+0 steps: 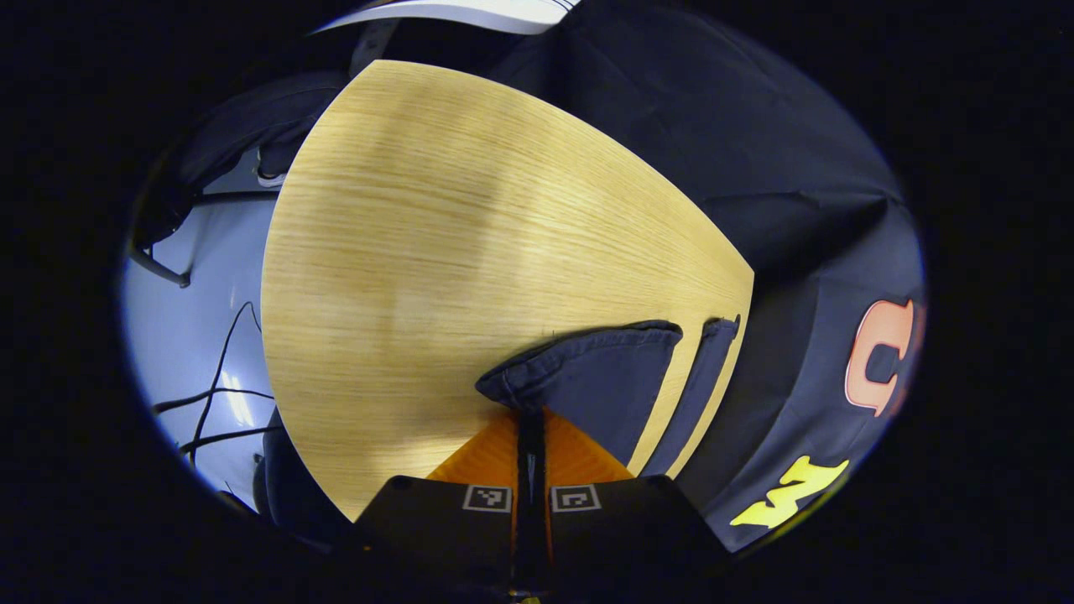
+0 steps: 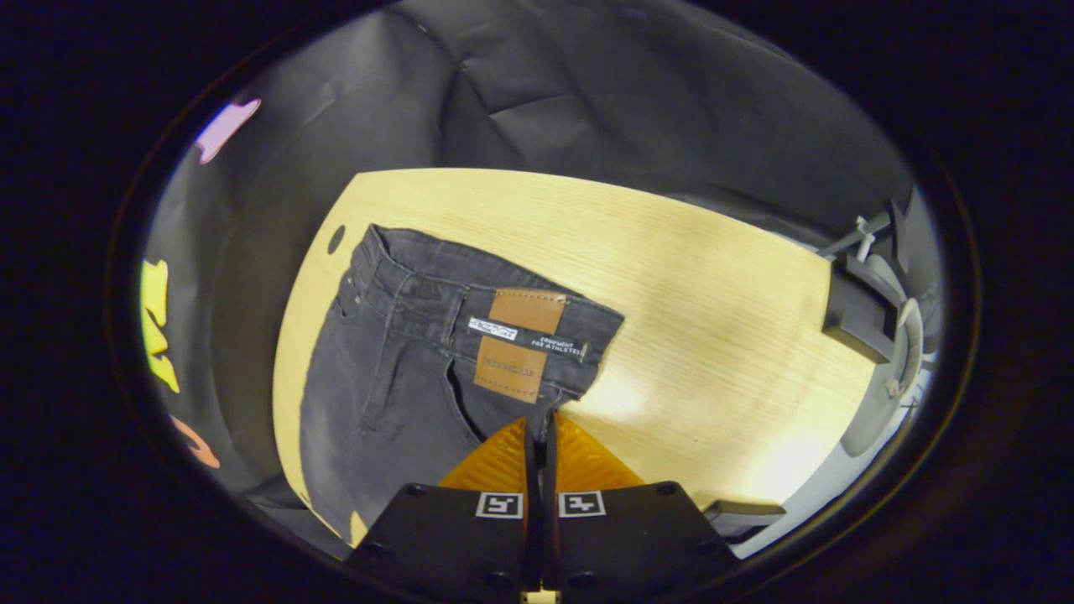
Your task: Grasp the waist and the cuffs of the jeans and fold them to make the two legs overlap; first hold the waist and fold one-third of the jeans toward the cuffs, then hold the cuffs and fold the remaining one-third in the same direction to finish folding.
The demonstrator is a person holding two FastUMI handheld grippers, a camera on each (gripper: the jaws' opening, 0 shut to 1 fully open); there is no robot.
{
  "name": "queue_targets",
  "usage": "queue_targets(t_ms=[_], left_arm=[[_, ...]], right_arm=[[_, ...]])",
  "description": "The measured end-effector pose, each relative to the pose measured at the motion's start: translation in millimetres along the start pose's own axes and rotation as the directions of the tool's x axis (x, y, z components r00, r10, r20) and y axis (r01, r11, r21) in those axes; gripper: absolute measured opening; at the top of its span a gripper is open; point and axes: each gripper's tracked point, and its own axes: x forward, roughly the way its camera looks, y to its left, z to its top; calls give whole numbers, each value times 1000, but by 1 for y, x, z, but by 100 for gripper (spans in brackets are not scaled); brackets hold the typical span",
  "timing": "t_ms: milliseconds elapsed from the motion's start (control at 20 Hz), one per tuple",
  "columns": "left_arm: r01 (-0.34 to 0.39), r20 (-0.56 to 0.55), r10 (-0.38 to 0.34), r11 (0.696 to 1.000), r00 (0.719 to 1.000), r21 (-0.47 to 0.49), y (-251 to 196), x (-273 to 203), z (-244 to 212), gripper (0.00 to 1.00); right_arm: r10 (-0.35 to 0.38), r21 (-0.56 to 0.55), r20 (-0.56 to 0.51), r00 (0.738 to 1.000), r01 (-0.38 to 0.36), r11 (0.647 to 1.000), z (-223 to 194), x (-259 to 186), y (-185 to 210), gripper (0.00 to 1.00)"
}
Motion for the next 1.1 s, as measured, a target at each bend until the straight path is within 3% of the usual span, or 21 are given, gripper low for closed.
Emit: queue_targets(t_ms=[250,550,750,950,1000,1100], left_arm=[[97,-50,-99,994,994,-43,-64,-15,-16,3],[187,-102,-198,976,975,-109,-147,-22,-29,3],[192,-93,-205,971,974,-140,-188,-10,-26,3],[142,-77,-159,973,984,-183,-215,22,-18,3],[132,-69,-145,976,987,-174,-223,31,-17,3],[110,-61,-120,983,991,-149,-237,50,-19,3]], right_arm=[[182,82,6,983,-181,980,5,-30,38,1],[375,117,20,927,-375,920,29,-71,121,0],[444,173,25,896,-441,881,44,-63,156,1],[494,234,45,868,-490,840,62,-47,190,0],[498,236,55,865,-496,836,65,-41,197,4],[498,225,66,865,-499,837,71,-29,212,0]])
